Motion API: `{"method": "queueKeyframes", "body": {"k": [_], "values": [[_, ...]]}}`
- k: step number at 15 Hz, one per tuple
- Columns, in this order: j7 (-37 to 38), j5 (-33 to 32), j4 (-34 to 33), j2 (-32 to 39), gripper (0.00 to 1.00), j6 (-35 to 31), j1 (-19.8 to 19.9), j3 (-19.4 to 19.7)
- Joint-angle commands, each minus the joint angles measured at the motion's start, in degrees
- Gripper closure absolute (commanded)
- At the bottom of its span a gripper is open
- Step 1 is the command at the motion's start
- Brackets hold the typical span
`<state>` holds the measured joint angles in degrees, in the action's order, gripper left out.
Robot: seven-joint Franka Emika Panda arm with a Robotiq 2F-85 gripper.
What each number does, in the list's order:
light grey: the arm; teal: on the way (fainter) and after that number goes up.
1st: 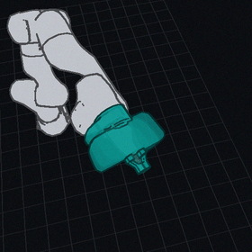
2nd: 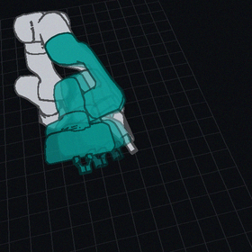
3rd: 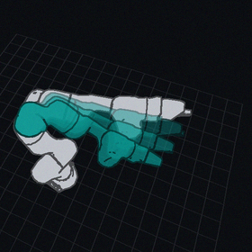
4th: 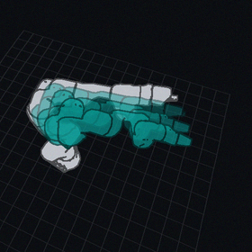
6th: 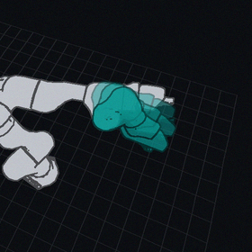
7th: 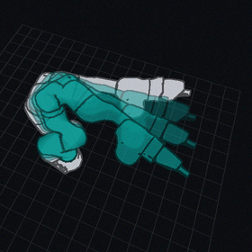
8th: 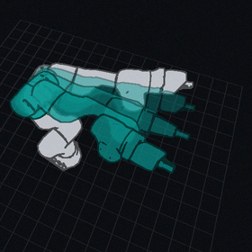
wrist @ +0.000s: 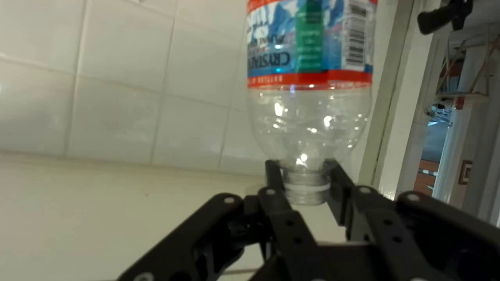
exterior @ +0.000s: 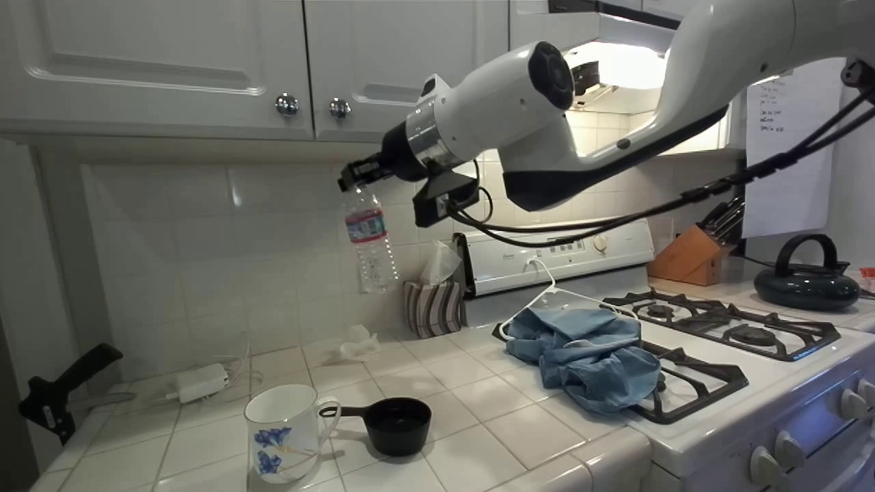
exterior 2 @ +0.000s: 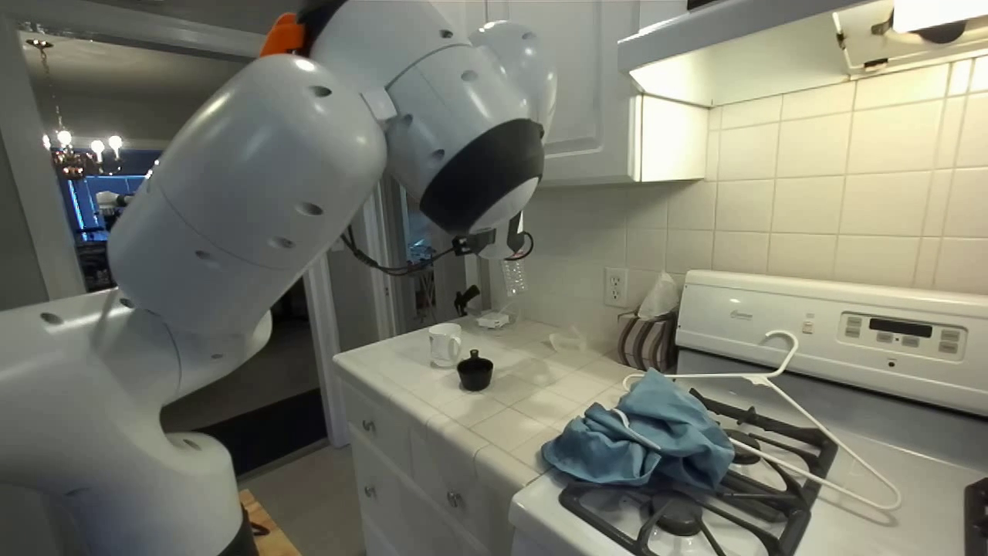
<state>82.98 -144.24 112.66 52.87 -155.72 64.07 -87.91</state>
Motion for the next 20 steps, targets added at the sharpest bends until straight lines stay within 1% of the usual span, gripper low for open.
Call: {"method": "queueKeyframes", "body": {"k": [1,4,6,8,9,10,12,13,17,20], "values": [[-5.70,0.00,6.37,8.13,0.92,0.94,6.41,-0.72],[-13.90,0.00,9.61,13.86,0.92,1.70,10.95,0.59],[-21.01,0.00,11.20,18.14,0.92,2.29,14.30,1.41],[-28.78,0.00,11.73,20.39,0.92,0.33,17.10,2.52],[-23.71,0.86,10.54,16.90,0.68,1.45,14.97,2.35],[-26.80,0.92,10.95,18.62,0.68,1.32,16.21,2.62],[-29.88,0.98,11.41,20.97,0.68,1.26,17.43,2.69],[-30.27,0.99,11.50,21.45,0.92,1.27,17.42,2.67],[-31.60,0.96,10.86,22.88,0.92,-0.78,17.41,2.89],[-33.72,0.69,9.74,24.16,0.92,-2.69,16.63,3.41]]}}
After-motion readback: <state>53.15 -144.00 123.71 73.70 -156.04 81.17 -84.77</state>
